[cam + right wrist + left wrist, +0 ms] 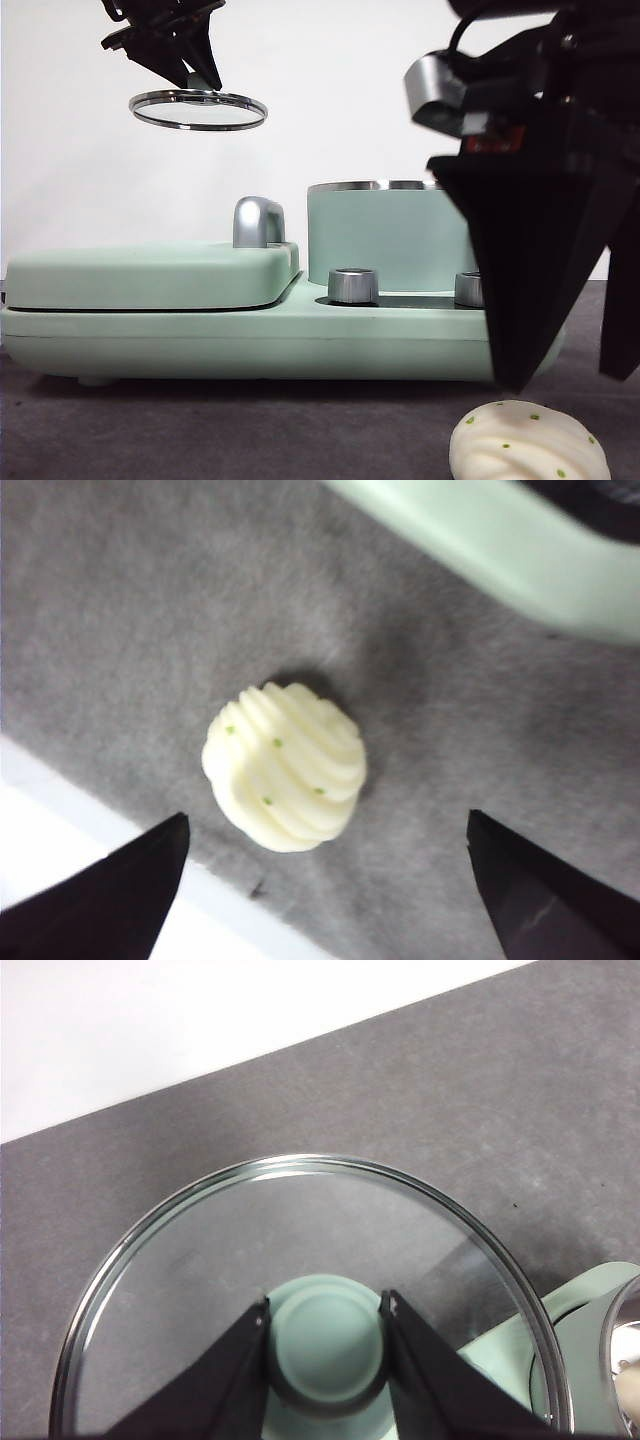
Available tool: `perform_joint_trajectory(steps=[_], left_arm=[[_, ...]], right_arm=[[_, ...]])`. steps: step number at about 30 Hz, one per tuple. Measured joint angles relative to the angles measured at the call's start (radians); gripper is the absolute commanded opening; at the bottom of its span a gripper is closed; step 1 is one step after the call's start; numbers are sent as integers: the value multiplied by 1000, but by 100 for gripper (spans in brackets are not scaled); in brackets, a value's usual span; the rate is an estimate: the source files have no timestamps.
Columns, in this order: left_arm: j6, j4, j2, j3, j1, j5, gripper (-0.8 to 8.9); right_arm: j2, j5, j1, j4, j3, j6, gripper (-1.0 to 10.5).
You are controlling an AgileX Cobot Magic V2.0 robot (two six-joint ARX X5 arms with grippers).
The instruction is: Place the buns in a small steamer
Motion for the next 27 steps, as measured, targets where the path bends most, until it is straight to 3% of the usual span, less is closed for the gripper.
perform_joint_trajectory(steps=[6,14,27], left_arm=[[0,0,0,0,0,0,27],[0,0,0,0,0,0,27],[0,0,0,0,0,0,27]], right_arm=[[80,18,53,34,0,0,438],[134,47,58,101,0,3,228],[134,26,58,53,21,9,171]])
